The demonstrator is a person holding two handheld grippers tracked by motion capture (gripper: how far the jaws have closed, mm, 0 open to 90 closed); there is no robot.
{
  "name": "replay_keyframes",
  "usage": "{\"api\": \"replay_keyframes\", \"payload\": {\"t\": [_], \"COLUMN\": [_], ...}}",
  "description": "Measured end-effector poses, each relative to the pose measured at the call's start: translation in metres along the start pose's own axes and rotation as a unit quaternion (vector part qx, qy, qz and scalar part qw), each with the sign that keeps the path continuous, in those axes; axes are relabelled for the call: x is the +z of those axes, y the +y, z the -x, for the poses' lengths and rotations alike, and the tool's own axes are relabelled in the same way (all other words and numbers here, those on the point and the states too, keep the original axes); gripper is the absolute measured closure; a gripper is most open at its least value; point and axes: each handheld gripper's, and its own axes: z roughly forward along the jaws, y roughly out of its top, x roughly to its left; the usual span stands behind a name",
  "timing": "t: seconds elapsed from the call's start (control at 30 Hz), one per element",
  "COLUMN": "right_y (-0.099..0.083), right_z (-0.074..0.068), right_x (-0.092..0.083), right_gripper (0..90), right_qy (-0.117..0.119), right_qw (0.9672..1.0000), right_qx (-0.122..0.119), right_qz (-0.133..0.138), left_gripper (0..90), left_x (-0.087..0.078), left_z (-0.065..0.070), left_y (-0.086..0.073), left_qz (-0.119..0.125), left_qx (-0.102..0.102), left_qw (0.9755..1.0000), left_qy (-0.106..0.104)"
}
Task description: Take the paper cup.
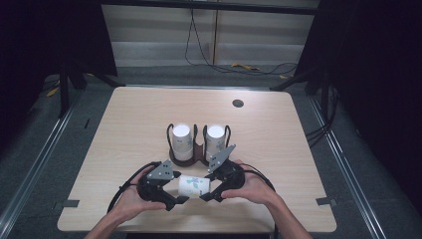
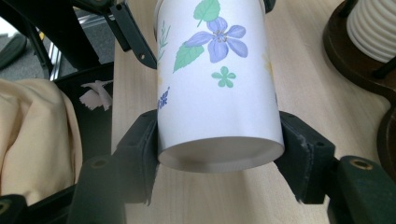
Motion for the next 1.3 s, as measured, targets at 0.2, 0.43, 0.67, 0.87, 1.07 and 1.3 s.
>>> {"api": "replay_keyframes", "payload": {"t": [0.2, 0.43, 0.67, 0.87, 1.07, 1.3], "right_y": [-0.006, -0.013, -0.013, -0.016, -0.019, -0.026], "right_z": [0.000, 0.000, 0.000, 0.001, 0.002, 0.006], "right_x": [-0.002, -0.004, -0.006, -0.006, -0.007, -0.009], "right_gripper": [37.4, 37.5, 37.6, 37.6, 37.6, 37.5], "right_qy": [-0.011, -0.014, -0.016, -0.018, -0.018, -0.011], "right_qw": [0.9994, 0.9979, 0.9959, 0.9935, 0.9905, 0.9839], "right_qx": [0.018, 0.031, 0.037, 0.047, 0.053, 0.066], "right_qz": [0.029, 0.054, 0.081, 0.102, 0.125, 0.166], "left_gripper": [15.8, 15.8, 15.7, 15.7, 15.9, 17.4], "left_x": [-0.004, -0.009, -0.015, -0.020, -0.018, -0.020], "left_z": [-0.002, -0.003, -0.006, -0.010, -0.009, -0.007], "left_y": [-0.001, -0.003, -0.004, -0.006, -0.006, -0.005], "left_qz": [0.019, 0.046, 0.071, 0.094, 0.099, 0.116], "left_qx": [-0.013, -0.017, -0.033, -0.050, -0.055, -0.057], "left_qw": [0.9997, 0.9987, 0.9969, 0.9943, 0.9936, 0.9916], "left_qy": [0.003, 0.013, 0.010, 0.005, 0.000, -0.004]}}
